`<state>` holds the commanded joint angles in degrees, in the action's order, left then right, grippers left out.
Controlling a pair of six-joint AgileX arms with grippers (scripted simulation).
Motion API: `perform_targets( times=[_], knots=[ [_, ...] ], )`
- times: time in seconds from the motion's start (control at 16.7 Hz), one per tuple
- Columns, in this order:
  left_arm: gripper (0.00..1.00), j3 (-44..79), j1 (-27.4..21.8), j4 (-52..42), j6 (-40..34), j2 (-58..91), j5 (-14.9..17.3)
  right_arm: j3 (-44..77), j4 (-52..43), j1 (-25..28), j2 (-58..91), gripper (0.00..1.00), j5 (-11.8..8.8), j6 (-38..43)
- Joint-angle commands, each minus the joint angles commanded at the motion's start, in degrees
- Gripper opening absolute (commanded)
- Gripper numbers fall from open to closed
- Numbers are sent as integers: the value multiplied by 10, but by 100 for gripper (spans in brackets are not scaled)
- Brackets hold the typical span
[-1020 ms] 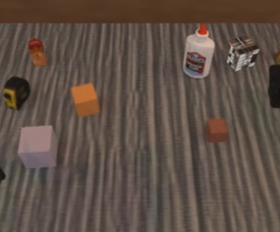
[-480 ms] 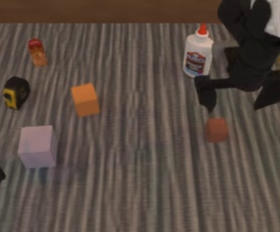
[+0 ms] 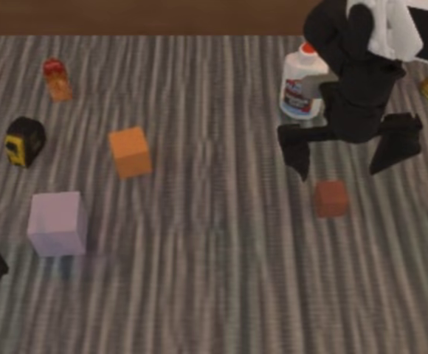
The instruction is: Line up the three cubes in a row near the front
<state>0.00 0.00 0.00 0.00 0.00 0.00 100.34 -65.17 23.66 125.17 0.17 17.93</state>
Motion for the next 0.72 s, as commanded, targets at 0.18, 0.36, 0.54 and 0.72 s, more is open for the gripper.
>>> perform_targets(
  times=[0.18, 0.36, 0.54, 0.72],
  knots=[
    [100, 0, 0, 0, 0, 0, 0, -3, 3, -3, 0, 100, 0, -1],
    [100, 0, 0, 0, 0, 0, 0, -28, 43, -1, 16, 100, 0, -1],
    [100, 0, 0, 0, 0, 0, 0, -68, 117, 0, 45, 100, 0, 0],
    [100, 0, 0, 0, 0, 0, 0, -97, 165, 1, 67, 100, 1, 1]
  ],
)
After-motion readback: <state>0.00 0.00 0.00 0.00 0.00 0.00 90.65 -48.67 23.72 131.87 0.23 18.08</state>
